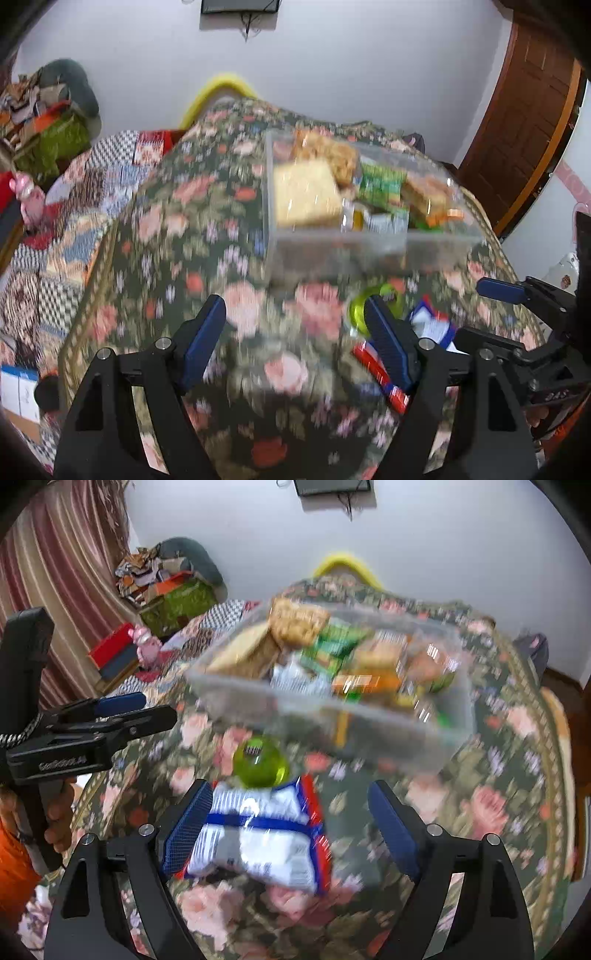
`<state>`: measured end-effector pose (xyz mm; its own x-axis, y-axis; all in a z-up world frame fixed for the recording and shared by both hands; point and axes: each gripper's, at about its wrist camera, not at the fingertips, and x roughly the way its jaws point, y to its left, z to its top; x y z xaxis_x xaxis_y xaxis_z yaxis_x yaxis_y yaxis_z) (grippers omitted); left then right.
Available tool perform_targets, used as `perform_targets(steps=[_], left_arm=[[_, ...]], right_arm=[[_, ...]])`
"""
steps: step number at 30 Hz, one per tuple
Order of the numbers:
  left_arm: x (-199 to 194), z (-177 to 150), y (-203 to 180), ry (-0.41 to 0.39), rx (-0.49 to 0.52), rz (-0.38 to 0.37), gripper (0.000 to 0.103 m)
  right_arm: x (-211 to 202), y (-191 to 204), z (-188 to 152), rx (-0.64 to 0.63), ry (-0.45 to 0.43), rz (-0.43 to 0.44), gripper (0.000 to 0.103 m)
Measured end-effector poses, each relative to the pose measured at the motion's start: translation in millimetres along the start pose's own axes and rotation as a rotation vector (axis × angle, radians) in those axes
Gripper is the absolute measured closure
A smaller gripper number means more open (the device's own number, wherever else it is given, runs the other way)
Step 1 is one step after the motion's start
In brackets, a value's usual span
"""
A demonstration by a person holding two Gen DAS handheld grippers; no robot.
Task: Organize snacks
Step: 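Grasp the green-lidded cup with the left tool while the right tool grasps the blue-and-white bag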
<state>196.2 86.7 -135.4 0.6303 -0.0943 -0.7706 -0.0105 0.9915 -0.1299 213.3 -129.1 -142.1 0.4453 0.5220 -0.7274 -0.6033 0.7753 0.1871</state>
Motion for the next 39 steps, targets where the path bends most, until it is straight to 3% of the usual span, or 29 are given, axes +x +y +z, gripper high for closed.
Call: perform_targets(steps=[5, 9, 16, 25, 34, 35, 37, 39], left_arm=[[6, -23, 5, 0.042, -0.007, 0.014, 0.026], [9, -31, 7, 0.055, -0.013, 0.008, 0.026], [17, -31, -5, 0.065, 0.001, -0.017, 0.026], [48, -23, -42, 0.098, 0.045, -0.067, 0.026], [88, -7, -73, 0.091, 0.09, -0.046, 0.026], [89, -7, -73, 0.082, 0.092, -0.042, 0.027], [92, -6, -75, 0.071, 0.099, -0.039, 0.045], [92, -5, -75, 0.067, 0.106, -0.052, 0.054]], right_arm=[[29, 14, -13, -0.023, 0.089, 0.011, 0.011], [42, 17, -18, -0.021, 0.109, -0.011, 0.009], [26, 4, -26, -0.025, 0.05, -0.041, 0.021], [-11, -33, -39, 0.038, -0.009, -0.115, 0.022], [-29, -55, -43, 0.086, -0.041, -0.146, 0.021], [-28, -56, -42, 0.089, -0.041, -0.146, 0.021], [-28, -58, -41, 0.091, -0.044, -0.145, 0.021], [-29, -59, -41, 0.092, -0.049, -0.143, 0.021]])
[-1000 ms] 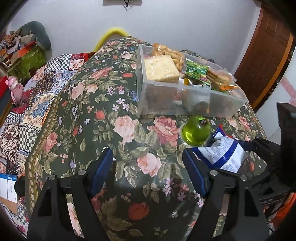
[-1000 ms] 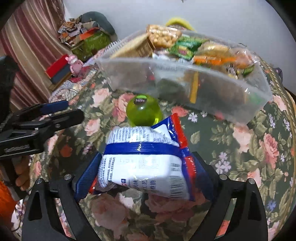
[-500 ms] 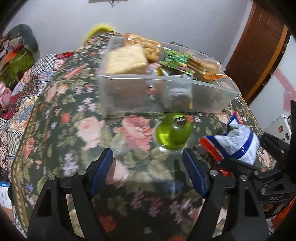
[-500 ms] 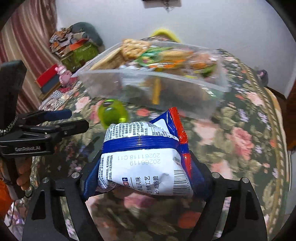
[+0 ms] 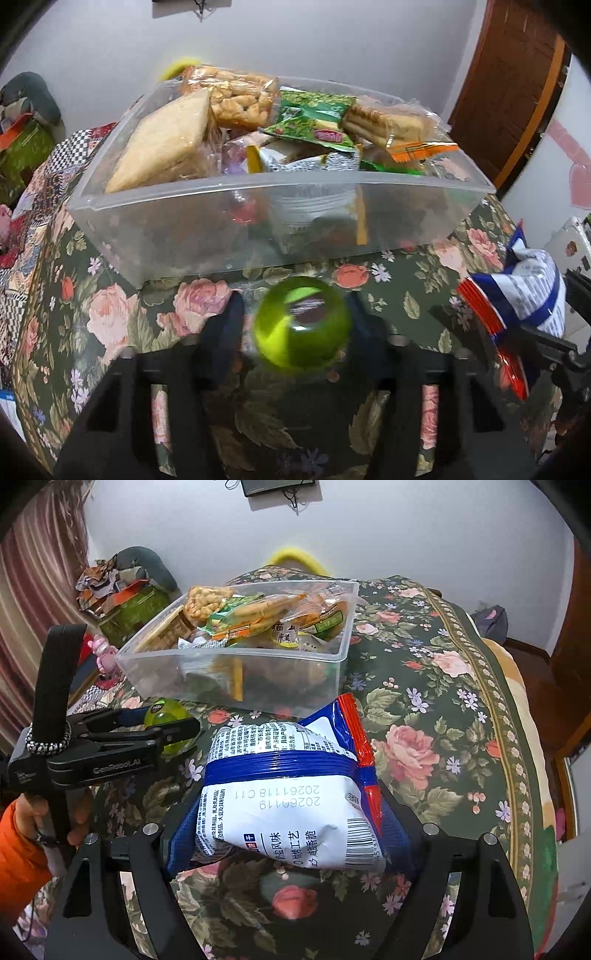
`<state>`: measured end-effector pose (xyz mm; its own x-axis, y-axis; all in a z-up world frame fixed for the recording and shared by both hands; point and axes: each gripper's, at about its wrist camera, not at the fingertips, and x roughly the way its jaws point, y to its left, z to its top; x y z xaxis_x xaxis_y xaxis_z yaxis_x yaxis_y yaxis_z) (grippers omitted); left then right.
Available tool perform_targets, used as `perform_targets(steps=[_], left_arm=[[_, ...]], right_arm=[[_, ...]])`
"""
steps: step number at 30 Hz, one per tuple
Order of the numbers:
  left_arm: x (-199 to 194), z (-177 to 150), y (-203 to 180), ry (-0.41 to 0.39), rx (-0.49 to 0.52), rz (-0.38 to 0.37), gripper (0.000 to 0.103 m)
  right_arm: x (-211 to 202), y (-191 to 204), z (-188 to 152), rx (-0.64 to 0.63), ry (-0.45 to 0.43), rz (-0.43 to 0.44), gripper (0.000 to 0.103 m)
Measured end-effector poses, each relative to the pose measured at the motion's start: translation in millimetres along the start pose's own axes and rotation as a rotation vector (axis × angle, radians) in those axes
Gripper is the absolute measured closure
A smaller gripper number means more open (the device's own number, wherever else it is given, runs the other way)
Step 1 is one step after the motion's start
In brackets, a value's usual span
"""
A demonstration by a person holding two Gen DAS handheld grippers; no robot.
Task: Organize snacks
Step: 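Grasp the green-lidded cup with the left tool while the right tool grasps the blue-and-white bag, then lower the cup and bag into the clear box and open both tools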
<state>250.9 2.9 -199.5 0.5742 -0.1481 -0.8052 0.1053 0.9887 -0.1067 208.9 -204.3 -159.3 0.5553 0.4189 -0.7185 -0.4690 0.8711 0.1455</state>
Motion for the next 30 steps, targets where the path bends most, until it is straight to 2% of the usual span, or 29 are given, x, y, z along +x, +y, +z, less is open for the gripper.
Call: perform_targets(steps=[7, 14, 19, 30], left_arm=[[-18, 0, -1, -0.018, 0.004, 0.005, 0.055], [-58, 11, 2, -0.094, 0.005, -0.003, 0.055], [-81, 32, -2, -0.158, 0.02, -0.018, 0.055], [-74, 79, 6, -0.187, -0.017, -0.013, 0.055]], right_arm=[[-6, 3, 11, -0.001, -0.034, 0.016, 0.021], [-17, 8, 32, -0.016, -0.09, 0.021, 0.021], [-24, 15, 55, -0.04, -0.139, 0.013, 0.021], [-12, 24, 103, -0.08, -0.17, -0.001, 0.021]])
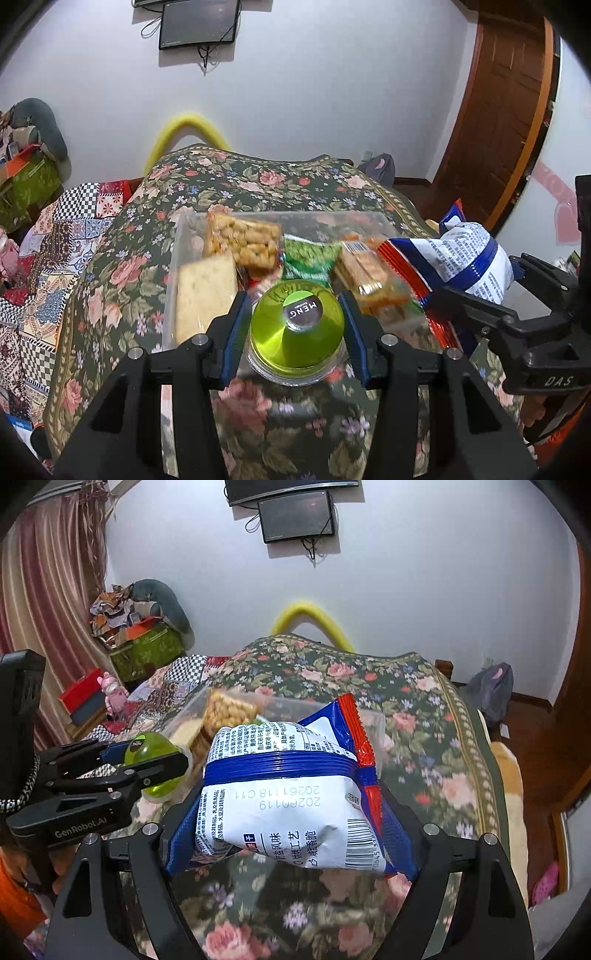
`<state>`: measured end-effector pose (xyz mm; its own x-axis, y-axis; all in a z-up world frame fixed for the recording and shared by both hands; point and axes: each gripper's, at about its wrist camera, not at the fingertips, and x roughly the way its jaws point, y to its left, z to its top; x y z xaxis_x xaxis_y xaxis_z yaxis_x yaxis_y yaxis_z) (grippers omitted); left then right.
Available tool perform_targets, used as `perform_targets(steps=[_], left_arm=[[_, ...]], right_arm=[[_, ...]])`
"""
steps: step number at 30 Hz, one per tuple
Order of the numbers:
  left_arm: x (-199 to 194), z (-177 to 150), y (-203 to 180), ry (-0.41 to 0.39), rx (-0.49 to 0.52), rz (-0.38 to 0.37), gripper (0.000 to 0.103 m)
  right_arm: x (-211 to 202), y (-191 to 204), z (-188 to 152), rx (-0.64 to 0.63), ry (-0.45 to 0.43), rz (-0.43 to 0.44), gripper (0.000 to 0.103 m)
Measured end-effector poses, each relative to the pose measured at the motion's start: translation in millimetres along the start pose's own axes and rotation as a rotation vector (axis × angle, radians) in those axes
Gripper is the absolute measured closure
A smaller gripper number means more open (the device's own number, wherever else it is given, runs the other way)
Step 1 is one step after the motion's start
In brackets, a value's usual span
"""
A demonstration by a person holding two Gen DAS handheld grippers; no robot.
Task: Organize snacks
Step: 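Lower the cup and bag into the clear box and open both tools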
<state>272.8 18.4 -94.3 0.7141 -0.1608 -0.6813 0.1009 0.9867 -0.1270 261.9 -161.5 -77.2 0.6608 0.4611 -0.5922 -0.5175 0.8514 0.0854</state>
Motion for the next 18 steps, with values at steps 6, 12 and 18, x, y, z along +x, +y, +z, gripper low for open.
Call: perform_targets(steps=[6, 12, 18], left_arm=[[23, 13, 2, 0.025, -0.008, 0.0, 0.055], [45, 21, 5, 0.042, -0.005, 0.016, 0.055], [57, 20, 7, 0.077, -0.002, 0.04, 0.054]], right_arm=[[23, -4, 16, -0.009, 0.026, -0.018, 0.021], [42, -4, 21, -0.019, 0.068, -0.024, 0.021], [46, -2, 18, -0.028, 0.082, -0.036, 0.015]])
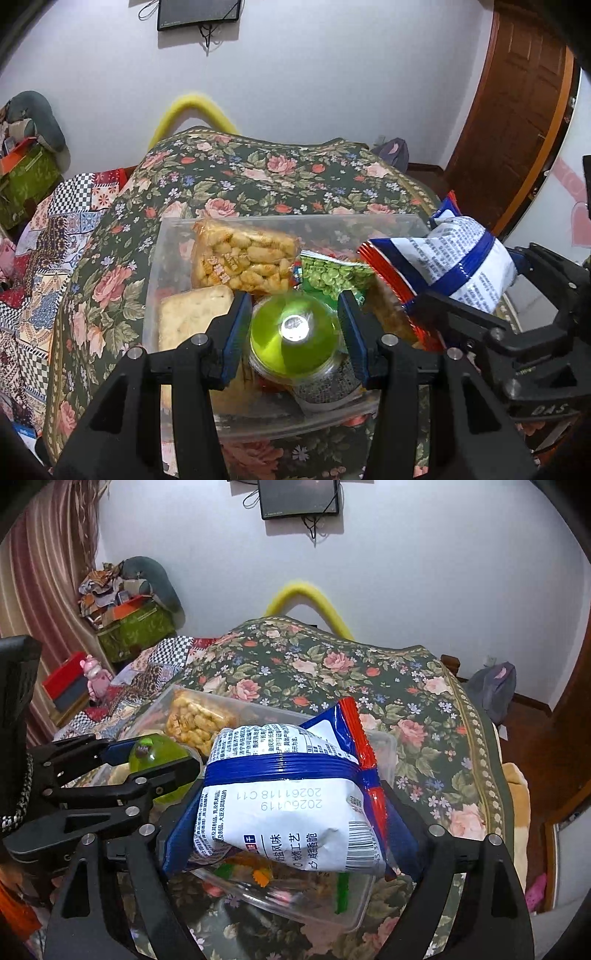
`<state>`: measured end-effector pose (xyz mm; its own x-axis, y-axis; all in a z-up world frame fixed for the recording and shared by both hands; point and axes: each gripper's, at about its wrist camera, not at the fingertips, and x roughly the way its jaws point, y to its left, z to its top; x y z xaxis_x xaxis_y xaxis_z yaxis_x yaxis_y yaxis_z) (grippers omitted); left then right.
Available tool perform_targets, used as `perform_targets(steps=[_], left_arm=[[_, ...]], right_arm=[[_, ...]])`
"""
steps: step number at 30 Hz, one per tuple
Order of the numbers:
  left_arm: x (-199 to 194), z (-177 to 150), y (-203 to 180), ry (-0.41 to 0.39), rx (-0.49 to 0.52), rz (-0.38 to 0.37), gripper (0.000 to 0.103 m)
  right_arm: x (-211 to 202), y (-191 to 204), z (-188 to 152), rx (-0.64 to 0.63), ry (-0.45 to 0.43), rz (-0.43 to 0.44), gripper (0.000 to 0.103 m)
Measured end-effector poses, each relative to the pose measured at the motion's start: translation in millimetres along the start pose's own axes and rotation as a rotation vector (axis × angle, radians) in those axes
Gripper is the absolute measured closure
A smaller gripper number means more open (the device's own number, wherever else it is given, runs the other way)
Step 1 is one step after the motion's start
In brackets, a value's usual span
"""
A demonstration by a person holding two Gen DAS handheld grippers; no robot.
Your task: Organize snacks
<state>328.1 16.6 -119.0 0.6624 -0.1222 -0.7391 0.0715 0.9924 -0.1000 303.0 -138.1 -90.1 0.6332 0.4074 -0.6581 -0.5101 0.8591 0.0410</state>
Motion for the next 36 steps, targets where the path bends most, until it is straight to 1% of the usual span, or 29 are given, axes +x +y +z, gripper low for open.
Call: perform_targets(steps=[2, 4, 5, 9, 15, 17, 21, 27, 30, 32, 34, 36], left_arm=[[-2, 0, 0, -0.005, 0.004, 0.011, 0.052], [-5, -1, 2, -0.005, -0.003, -0.005, 0.047], [-8, -2, 2, -0.008, -0.007, -0.01, 0.046], [-23, -6, 0, -0.029, 0.003, -0.006, 0.045], [-61, -10, -4, -0.084, 0.011, 0.001, 0.045], [-79, -12, -6, -0.112, 0.007, -0.008, 0.045], [-126, -15, -13, -0.199, 0.004, -0.027, 0.045], [-185, -23, -20, -0.296, -0.028, -0.035, 0.045], [-215, -32, -25, -0.358, -0.038, -0.013, 0.037], [-237, -41, -30, -0.409, -0.027, 0.014, 0.034], [-256, -49, -36, -0.449, -0.008, 0.038, 0.029], [-271, -57, -41, -0.476, 0.004, 0.048, 0.022]], right_arm=[[-3, -1, -1, 0.012, -0.005, 0.005, 0.014], [-7, -3, -1, 0.028, -0.005, 0.019, 0.012], [-9, -4, -1, 0.034, -0.006, 0.026, 0.012], [-25, -8, -3, 0.046, -0.023, 0.028, 0.012], [-61, -6, -6, 0.031, -0.068, 0.01, 0.012], [-73, -5, -7, 0.03, -0.091, 0.009, 0.012], [-113, 3, -9, 0.026, -0.177, 0.004, 0.012], [-171, 15, -15, 0.031, -0.295, 0.016, 0.012], [-194, 24, -20, 0.021, -0.346, -0.002, 0.012], [-208, 28, -24, 0.024, -0.379, -0.01, 0.01], [-219, 32, -29, 0.028, -0.409, -0.014, 0.004], [-227, 36, -33, 0.033, -0.432, -0.021, 0.001]])
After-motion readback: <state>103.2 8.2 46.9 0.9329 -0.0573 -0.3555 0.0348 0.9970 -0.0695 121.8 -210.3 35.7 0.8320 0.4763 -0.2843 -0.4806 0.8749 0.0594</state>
